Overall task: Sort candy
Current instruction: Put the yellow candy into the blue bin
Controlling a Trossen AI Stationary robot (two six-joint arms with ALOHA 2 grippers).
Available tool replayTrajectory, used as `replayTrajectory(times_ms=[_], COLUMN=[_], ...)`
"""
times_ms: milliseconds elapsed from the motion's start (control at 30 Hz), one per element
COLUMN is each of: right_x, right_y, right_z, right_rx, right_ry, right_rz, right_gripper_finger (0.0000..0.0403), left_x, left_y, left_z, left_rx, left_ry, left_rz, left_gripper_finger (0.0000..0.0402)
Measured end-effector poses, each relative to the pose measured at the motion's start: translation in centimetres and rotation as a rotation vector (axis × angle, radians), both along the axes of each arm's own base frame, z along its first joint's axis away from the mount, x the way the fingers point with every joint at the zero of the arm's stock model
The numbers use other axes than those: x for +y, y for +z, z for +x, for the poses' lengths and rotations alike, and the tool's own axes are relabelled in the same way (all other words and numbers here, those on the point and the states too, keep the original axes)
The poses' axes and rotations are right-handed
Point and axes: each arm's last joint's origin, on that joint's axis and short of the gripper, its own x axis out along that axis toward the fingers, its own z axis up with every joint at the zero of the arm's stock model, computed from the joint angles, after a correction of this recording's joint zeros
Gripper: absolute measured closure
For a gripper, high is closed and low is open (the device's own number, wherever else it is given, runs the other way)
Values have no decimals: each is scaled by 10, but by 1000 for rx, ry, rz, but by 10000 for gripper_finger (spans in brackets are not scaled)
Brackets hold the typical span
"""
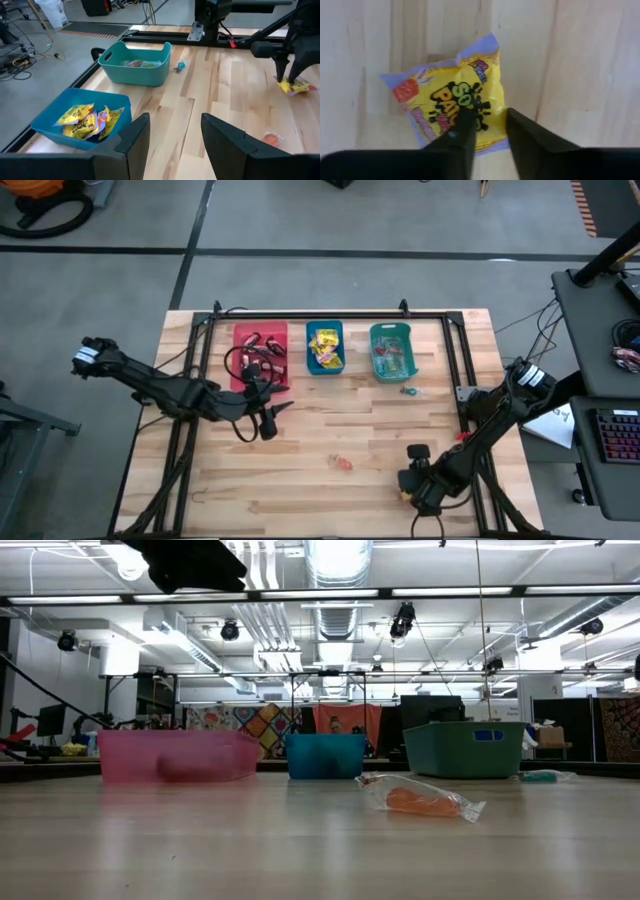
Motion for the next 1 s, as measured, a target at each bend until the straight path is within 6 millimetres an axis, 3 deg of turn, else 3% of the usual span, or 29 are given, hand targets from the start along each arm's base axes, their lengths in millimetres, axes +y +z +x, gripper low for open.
replayTrajectory(times_ms=[167,400,633,800,1000], right_x=[0,-3,-20,-47,-97], right_y=[4,15,50,71,81], right_z=[1,1,13,30,61], right_rx=[-15,-59,-339,-532,-609], right_ry=[-2,-23,-109,-197,-238], right_rz=[28,51,37,-75,-229], right_gripper_finger=[385,394,394,394,394], left_x=[-1,-2,-7,-12,-21], left_y=[-2,-5,-15,-25,-29], left_z=[2,7,15,21,23], left_rx=[10,6,25,61,61], left_ry=[1,1,0,-7,-32], left_rz=[3,0,-1,3,-6], left_gripper_finger=[240,240,240,240,240])
